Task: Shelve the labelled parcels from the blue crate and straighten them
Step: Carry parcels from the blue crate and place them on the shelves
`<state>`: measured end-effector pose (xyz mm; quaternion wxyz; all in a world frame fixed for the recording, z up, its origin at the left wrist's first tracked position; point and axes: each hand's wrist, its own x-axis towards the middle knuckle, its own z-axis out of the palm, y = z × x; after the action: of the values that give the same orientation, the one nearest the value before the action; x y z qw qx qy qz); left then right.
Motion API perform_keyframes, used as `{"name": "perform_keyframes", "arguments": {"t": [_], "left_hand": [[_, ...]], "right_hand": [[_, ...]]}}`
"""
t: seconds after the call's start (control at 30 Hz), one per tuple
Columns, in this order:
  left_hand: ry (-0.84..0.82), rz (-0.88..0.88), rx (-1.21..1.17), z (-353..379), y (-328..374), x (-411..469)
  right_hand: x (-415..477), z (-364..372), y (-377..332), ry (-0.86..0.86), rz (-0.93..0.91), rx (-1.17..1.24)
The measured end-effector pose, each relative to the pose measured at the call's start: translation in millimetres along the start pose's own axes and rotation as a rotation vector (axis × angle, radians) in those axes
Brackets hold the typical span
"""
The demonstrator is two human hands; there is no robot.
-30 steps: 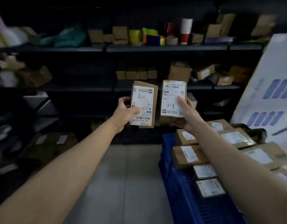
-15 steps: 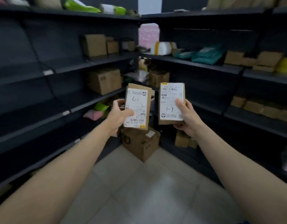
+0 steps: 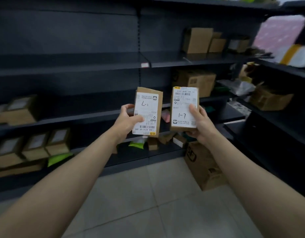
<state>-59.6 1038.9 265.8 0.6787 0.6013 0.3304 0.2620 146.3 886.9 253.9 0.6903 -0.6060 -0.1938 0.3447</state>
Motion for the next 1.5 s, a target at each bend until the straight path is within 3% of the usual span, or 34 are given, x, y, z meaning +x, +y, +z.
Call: {"name": "perform_keyframes", "arguments": {"t": [0.3,0.6,1.1,1.5], "left_hand": [[0.357,0.058,-0.024,-52.1,4.1,9.4],[0.638,0.066,-0.093,-128.0,-9.8,-23.5],[0.600,0.048,-0.161,-318.4,-6.0,-13.9],[0.590,-0.015,-0.203,-424.0,-28.3,39.5]], "right_hand": [[91.5,80.2,-6.2,-0.294,0.065,-0.110],[106.2,179.1,21.1,-0.525,0.151,-0.165],[101.5,370.1,67.4,-0.553,0.162,-0.205],[141.9,468.6,111.3,-0.523,0.251,-0.281]]}}
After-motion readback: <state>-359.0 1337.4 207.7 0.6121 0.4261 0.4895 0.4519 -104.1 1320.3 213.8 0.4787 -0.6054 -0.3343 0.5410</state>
